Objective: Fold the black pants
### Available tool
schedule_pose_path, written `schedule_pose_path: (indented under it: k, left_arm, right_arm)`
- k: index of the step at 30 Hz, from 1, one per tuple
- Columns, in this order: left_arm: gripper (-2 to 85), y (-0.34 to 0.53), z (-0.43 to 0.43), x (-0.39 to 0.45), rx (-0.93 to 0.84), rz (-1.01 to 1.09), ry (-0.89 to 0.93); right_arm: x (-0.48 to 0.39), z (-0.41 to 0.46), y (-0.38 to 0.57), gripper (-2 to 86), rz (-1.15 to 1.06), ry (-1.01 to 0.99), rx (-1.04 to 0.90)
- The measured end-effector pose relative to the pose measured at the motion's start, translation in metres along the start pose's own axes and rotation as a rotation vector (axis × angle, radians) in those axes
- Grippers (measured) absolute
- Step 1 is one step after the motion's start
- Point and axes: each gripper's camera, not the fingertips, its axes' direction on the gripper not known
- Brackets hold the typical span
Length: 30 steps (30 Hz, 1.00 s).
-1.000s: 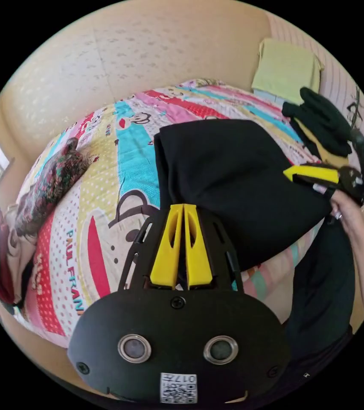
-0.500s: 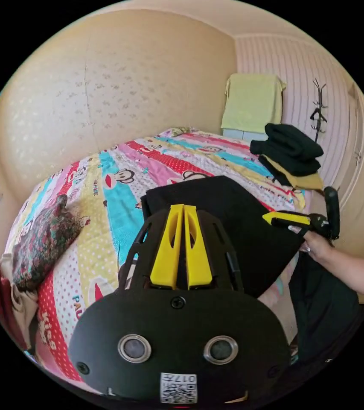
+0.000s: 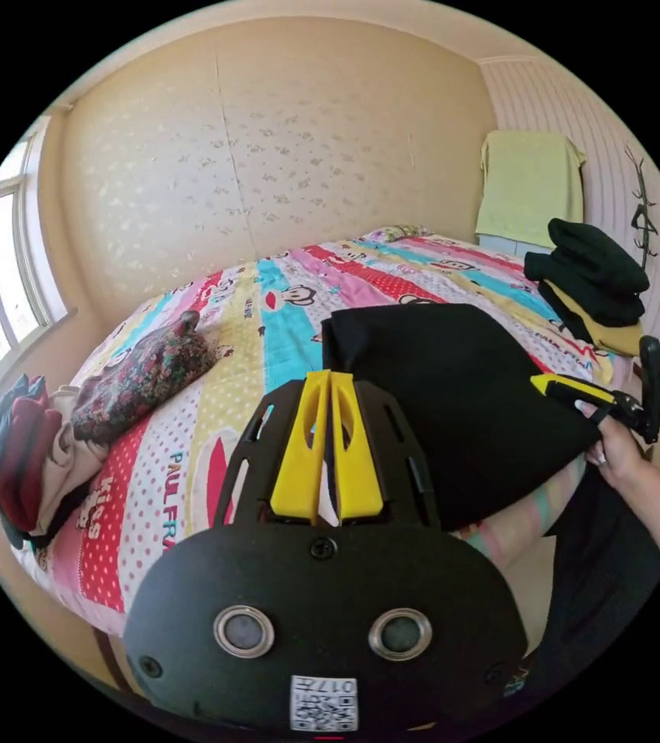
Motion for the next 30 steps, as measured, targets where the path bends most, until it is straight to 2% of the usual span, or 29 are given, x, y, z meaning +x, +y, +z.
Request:
schedule_pose_path:
  k: [2,3,5,7,8,11,13,17,25,30]
  left_arm:
    - [1.0,0.024,-0.048,-0.026,-0.041,-0.048,0.194]
    - [1.8,0.033,-0.06,-0.035,-0.025,-0.094,0.234]
    - [8.1,0.075,-0.107,-0.079,0.152,-0.361,0.42]
    - [11.0,0.101,-0.12,-0.108,0.221,-0.605,0.556]
    - [12.0,0.109,-0.118,-0.119,0.198,-0.713,0.614]
    - [13.3,0.095,-0.105,-0.129,0.058,-0.783,0.655]
    - [13.7,0.077,-0.099,-0.138,0.025,-0.803,0.701]
    - [14.4,0.04,-0.102,-0.173,0.021,-0.891,0.708]
    - [13.7,0.021,-0.116,-0.238,-0.004,-1.155,0.845]
    - [16.9,-0.015,-0.139,-0.258,-0.037,-1.118,0.81]
  right_arm:
    - [0.003,-0.002,-0.001,0.3,0.0,-0.001,0.0]
    - [0.005,-0.003,-0.001,0.3,0.001,-0.002,0.002]
    - [0.009,-0.005,-0.002,0.2,0.004,-0.005,0.004]
    - [0.012,-0.007,-0.003,0.2,0.005,-0.012,0.01]
    - [0.014,-0.01,-0.003,0.2,0.005,-0.018,0.016]
    - [0.022,-0.017,-0.003,0.2,0.029,-0.04,0.043]
    - [0.03,-0.023,-0.001,0.2,0.055,-0.075,0.067]
    - [0.049,-0.033,0.0,0.3,0.11,-0.148,0.105]
    - [0.06,-0.047,-0.014,0.4,0.107,-0.129,0.118]
    - [0.073,-0.059,-0.029,0.5,0.113,-0.139,0.117]
